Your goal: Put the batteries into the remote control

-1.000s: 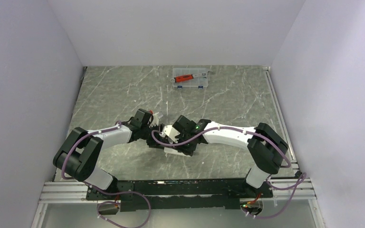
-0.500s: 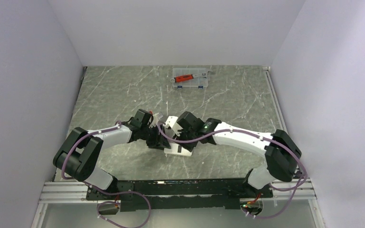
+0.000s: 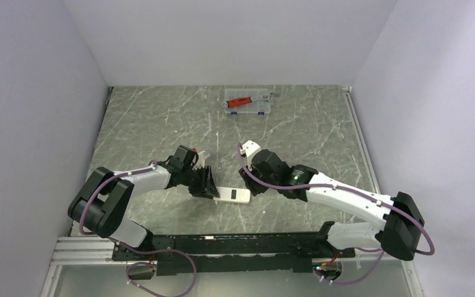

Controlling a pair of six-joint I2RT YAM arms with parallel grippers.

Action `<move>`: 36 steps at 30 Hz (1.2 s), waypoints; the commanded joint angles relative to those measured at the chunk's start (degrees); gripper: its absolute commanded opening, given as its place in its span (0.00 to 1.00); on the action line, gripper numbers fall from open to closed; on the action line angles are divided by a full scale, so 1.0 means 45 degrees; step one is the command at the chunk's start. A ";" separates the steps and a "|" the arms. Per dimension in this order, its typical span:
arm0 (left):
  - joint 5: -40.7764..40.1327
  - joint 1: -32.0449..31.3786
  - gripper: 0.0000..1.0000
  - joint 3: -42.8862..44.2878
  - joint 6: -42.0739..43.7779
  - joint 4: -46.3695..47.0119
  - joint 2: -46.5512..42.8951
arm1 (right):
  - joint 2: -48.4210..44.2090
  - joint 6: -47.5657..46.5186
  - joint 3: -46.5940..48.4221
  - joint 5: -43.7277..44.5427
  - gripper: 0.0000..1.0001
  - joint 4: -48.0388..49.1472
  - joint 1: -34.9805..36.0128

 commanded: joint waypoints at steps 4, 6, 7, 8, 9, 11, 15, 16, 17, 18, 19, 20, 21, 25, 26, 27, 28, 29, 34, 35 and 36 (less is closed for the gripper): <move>-0.0366 -0.0252 0.42 -0.0197 -0.0345 0.0171 -0.0260 | -0.0991 0.2717 -0.0791 -0.0070 0.46 0.1011 -0.0230; -0.0516 -0.0401 0.42 -0.0143 -0.0413 0.0159 -0.0181 | -0.1033 0.3310 -0.0869 -0.0104 0.46 0.0946 -0.0297; -0.0597 -0.0501 0.42 -0.0111 -0.0433 0.0145 -0.0125 | -0.0972 0.3468 -0.0858 -0.0170 0.46 0.0847 -0.0339; -0.0656 -0.0581 0.42 -0.0085 -0.0460 0.0123 -0.0074 | -0.0906 0.3492 -0.0844 -0.0320 0.43 0.0767 -0.0361; -0.0727 -0.0657 0.41 -0.0062 -0.0505 0.0120 -0.0019 | -0.0807 0.3439 -0.0821 -0.0485 0.42 0.0688 -0.0371; -0.0881 -0.0816 0.40 -0.0025 -0.0601 0.0118 0.0080 | -0.0611 0.3575 -0.0796 -0.0625 0.40 0.0534 -0.0391; -0.1166 -0.1072 0.38 0.0010 -0.0842 0.0140 0.0175 | -0.0462 0.4221 -0.1215 -0.0985 0.39 0.0901 -0.0464; -0.1216 -0.1116 0.38 0.0019 -0.0899 0.0125 0.0176 | -0.0403 0.4405 -0.1323 -0.0966 0.39 0.0961 -0.0511; -0.1251 -0.1146 0.38 0.0029 -0.0921 0.0121 0.0176 | -0.0366 0.4528 -0.1425 -0.0983 0.40 0.1018 -0.0569; -0.1290 -0.1194 0.38 0.0047 -0.0963 0.0106 0.0176 | -0.0298 0.4655 -0.1513 -0.0985 0.40 0.1049 -0.0641; -0.1343 -0.1249 0.38 0.0057 -0.0980 0.0074 0.0191 | -0.0223 0.4788 -0.1566 -0.0946 0.41 0.1056 -0.0704; -0.1375 -0.1290 0.38 0.0087 -0.0995 0.0049 0.0195 | -0.0138 0.4900 -0.1616 -0.0903 0.41 0.1091 -0.0763; -0.1398 -0.1329 0.38 0.0106 -0.1011 0.0028 0.0225 | -0.0045 0.4997 -0.1689 -0.0914 0.42 0.1154 -0.0832; -0.1507 -0.1493 0.36 0.0212 -0.1061 -0.0026 0.0301 | 0.0314 0.5320 -0.1973 -0.1090 0.42 0.1595 -0.1056; -0.1503 -0.1516 0.36 0.0251 -0.1078 -0.0018 0.0326 | 0.0410 0.5379 -0.2034 -0.1172 0.42 0.1710 -0.1112; -0.1509 -0.1548 0.36 0.0268 -0.1107 -0.0017 0.0363 | 0.0524 0.5421 -0.2070 -0.1207 0.41 0.1810 -0.1156; -0.1527 -0.1566 0.36 0.0304 -0.1106 -0.0017 0.0402 | 0.0641 0.5455 -0.2092 -0.1230 0.41 0.1861 -0.1198; -0.1537 -0.1595 0.36 0.0338 -0.1113 -0.0017 0.0451 | 0.0753 0.5496 -0.2112 -0.1243 0.40 0.1921 -0.1240; -0.1537 -0.1658 0.35 0.0491 -0.1075 -0.0067 0.0620 | 0.1082 0.5633 -0.2220 -0.1439 0.37 0.2225 -0.1488; -0.1555 -0.1658 0.35 0.0510 -0.1050 -0.0101 0.0642 | 0.1145 0.5638 -0.2211 -0.1416 0.36 0.2228 -0.1530; -0.1572 -0.1658 0.35 0.0535 -0.1030 -0.0139 0.0645 | 0.1190 0.5634 -0.2219 -0.1393 0.36 0.2231 -0.1574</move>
